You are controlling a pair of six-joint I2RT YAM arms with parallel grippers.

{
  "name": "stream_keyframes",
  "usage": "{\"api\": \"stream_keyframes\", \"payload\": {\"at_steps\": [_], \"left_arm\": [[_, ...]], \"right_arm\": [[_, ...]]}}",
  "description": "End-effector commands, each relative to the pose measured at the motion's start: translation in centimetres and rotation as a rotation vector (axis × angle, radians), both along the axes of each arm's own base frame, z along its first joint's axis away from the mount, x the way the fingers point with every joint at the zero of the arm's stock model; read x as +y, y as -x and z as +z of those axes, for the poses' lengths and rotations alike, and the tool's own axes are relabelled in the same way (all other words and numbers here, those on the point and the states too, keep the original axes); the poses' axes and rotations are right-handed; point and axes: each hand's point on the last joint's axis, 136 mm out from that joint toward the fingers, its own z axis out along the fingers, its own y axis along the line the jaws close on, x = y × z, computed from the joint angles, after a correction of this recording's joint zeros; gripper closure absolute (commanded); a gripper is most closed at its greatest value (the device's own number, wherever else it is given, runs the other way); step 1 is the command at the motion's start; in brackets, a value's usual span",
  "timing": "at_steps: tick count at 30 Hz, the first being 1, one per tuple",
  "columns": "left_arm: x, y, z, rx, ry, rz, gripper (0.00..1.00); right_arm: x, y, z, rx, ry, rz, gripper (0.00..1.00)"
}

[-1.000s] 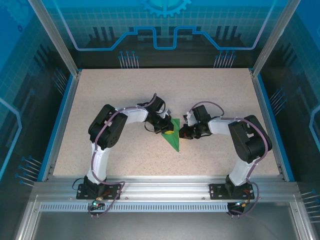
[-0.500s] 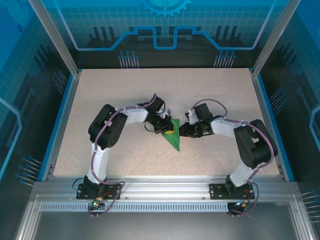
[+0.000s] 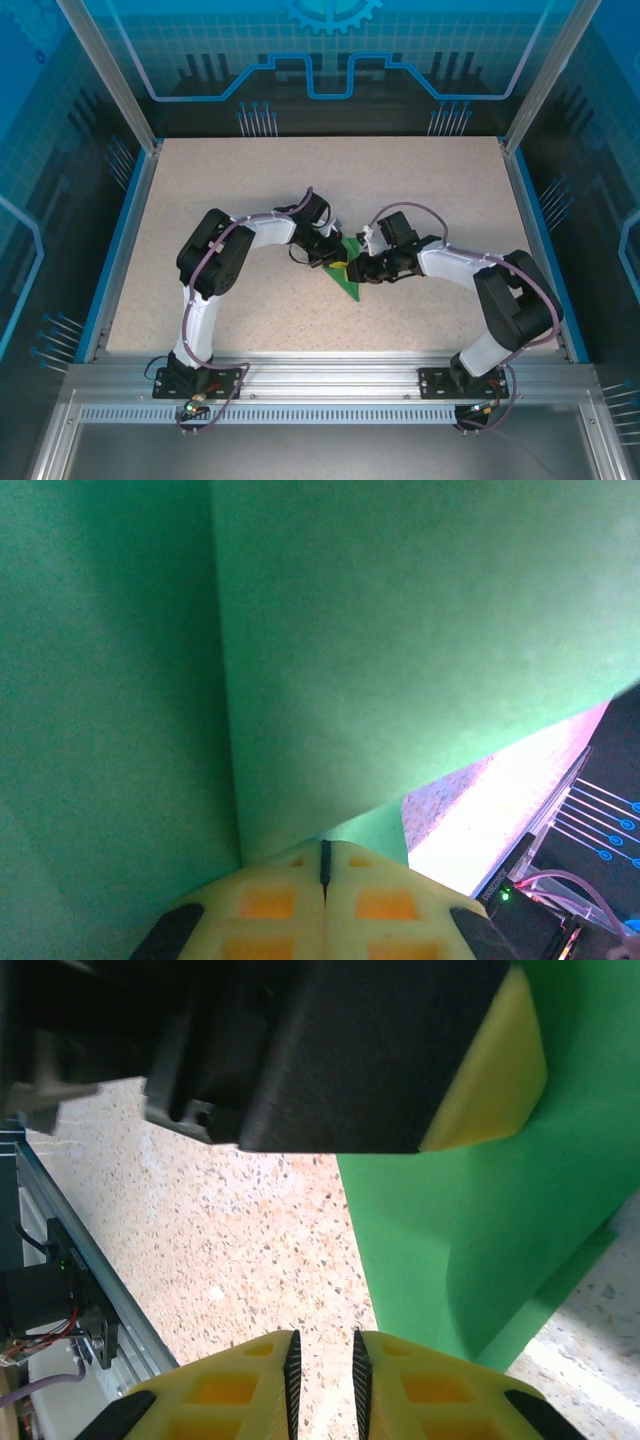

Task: Fold a paper plane with a square sheet of paper (fold left side to right side)
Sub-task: Fourth fold the wing at the center of the table.

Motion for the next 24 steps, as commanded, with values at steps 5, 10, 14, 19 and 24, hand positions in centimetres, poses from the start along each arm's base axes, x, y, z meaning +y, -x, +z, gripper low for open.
{"api": "stream_keyframes", "payload": {"at_steps": [5, 10, 14, 19, 24], "left_arm": [[1.9, 1.9, -3.5, 0.081, -0.096, 0.002, 1.00], [1.9, 1.7, -3.4, 0.077, -0.096, 0.004, 1.00], [1.9, 1.8, -3.4, 0.077, -0.096, 0.002, 1.00], [2.0, 1.8, -3.5, 0.082, -0.098, 0.005, 1.00], [2.0, 1.8, -3.6, 0.085, -0.099, 0.007, 1.00]], "right_arm": [[0.5, 1.8, -1.8, 0.089, 0.034, 0.047, 0.76], [-0.1, 2.1, -2.8, 0.107, 0.087, 0.046, 0.76], [-0.4, 2.3, -3.5, 0.117, 0.124, 0.051, 0.76], [-0.6, 2.6, -3.9, 0.127, 0.143, 0.059, 0.75], [-0.7, 3.1, -4.1, 0.146, 0.147, 0.064, 0.75]]}}
